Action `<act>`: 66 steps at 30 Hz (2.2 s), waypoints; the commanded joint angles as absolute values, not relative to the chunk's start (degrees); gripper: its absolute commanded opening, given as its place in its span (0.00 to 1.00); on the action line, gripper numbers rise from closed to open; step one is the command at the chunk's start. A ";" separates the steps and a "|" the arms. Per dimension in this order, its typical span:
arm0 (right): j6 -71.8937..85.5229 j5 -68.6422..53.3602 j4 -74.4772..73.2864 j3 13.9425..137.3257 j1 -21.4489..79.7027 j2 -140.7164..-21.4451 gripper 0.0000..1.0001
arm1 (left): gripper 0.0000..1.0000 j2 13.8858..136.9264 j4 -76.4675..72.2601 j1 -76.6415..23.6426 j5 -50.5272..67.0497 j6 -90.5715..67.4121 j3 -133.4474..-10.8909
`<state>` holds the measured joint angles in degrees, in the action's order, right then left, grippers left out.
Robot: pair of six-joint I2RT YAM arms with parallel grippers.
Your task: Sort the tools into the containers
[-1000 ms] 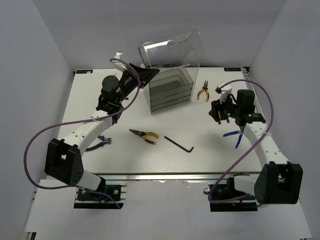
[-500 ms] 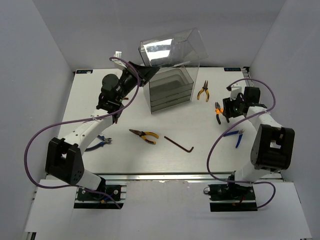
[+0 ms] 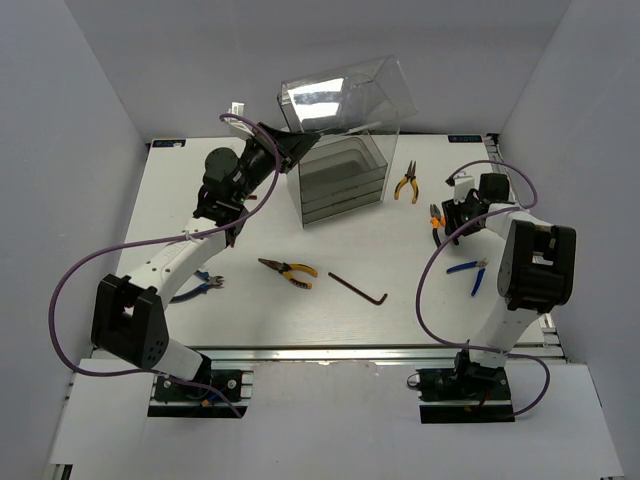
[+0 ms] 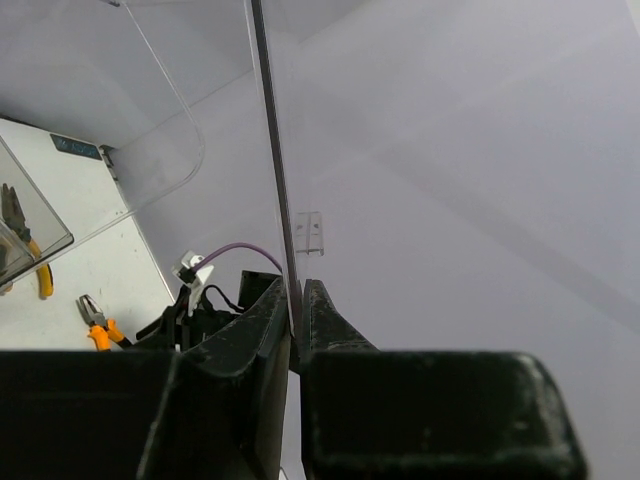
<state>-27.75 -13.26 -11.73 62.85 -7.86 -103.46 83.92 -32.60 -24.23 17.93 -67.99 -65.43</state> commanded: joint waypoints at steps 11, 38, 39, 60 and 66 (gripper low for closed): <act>-31.99 -11.07 -7.73 60.65 -7.65 -106.44 0.25 | 0.15 82.27 -35.24 -24.26 16.96 -67.32 -67.68; -54.98 -20.60 4.63 59.13 20.34 -74.68 0.00 | 0.15 79.72 -36.03 -24.26 15.82 -68.73 -66.53; -55.02 -20.57 4.66 59.15 21.52 -74.71 0.00 | 0.15 79.72 -36.04 -24.17 15.82 -68.73 -66.53; -78.13 -9.76 29.79 74.88 28.83 -99.57 0.00 | 0.15 79.81 -37.09 -24.26 15.03 -70.40 -67.24; -78.40 -6.95 37.35 76.72 29.27 -105.46 0.00 | 0.15 79.63 -37.35 -24.26 15.12 -70.58 -66.62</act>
<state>-77.21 -8.91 28.14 72.88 28.93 -104.33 83.55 -33.04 -24.23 16.25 -70.87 -65.43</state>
